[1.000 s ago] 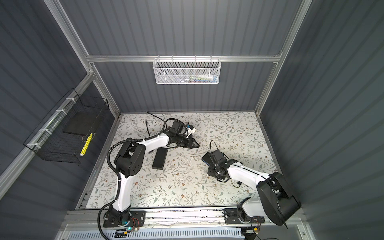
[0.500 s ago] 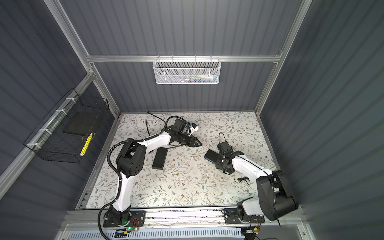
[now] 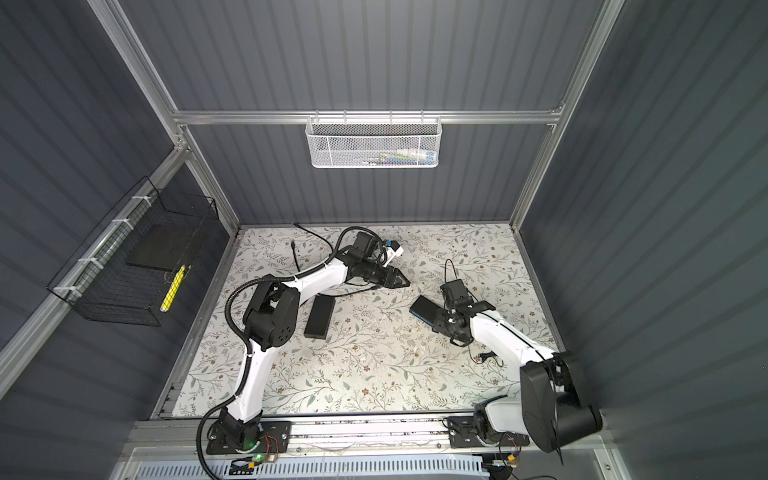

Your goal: Insert the plug into the switch port

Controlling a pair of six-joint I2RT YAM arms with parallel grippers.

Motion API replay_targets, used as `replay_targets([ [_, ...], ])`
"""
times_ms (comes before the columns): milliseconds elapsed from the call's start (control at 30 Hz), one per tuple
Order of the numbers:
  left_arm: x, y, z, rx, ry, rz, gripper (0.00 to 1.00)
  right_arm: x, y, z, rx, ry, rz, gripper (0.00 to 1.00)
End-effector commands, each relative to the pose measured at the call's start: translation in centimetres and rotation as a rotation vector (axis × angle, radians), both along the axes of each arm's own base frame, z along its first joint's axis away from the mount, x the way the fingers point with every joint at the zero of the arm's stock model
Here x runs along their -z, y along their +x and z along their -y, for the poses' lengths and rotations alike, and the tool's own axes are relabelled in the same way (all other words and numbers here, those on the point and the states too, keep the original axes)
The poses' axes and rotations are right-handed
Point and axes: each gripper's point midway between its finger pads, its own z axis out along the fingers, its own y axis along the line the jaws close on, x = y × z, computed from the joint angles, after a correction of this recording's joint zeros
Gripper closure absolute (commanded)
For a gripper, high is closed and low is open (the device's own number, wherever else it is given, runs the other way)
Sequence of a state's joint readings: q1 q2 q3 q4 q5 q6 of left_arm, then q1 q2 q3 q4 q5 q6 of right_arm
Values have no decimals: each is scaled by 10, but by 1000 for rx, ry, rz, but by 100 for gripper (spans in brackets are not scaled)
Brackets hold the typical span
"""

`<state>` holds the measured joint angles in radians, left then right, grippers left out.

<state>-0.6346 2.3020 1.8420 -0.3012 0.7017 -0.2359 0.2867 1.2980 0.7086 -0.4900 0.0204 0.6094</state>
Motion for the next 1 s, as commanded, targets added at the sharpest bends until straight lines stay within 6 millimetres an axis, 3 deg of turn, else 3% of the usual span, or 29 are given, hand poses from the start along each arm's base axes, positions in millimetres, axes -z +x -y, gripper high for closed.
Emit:
replay_targets([
  [0, 1, -3, 14, 51, -26, -13, 49, 2, -2, 2, 41, 52, 3, 32],
  [167, 6, -8, 17, 54, -36, -33, 49, 9, 5, 10, 71, 88, -12, 29],
  [367, 9, -16, 10, 34, -43, -57, 49, 14, 21, -1, 31, 140, 0, 28],
  [533, 26, -17, 3, 4, -22, -104, 50, 20, 34, -3, 17, 149, -5, 30],
  [967, 29, -24, -10, -30, -14, -126, 50, 21, 72, -26, -146, 188, -21, 33],
])
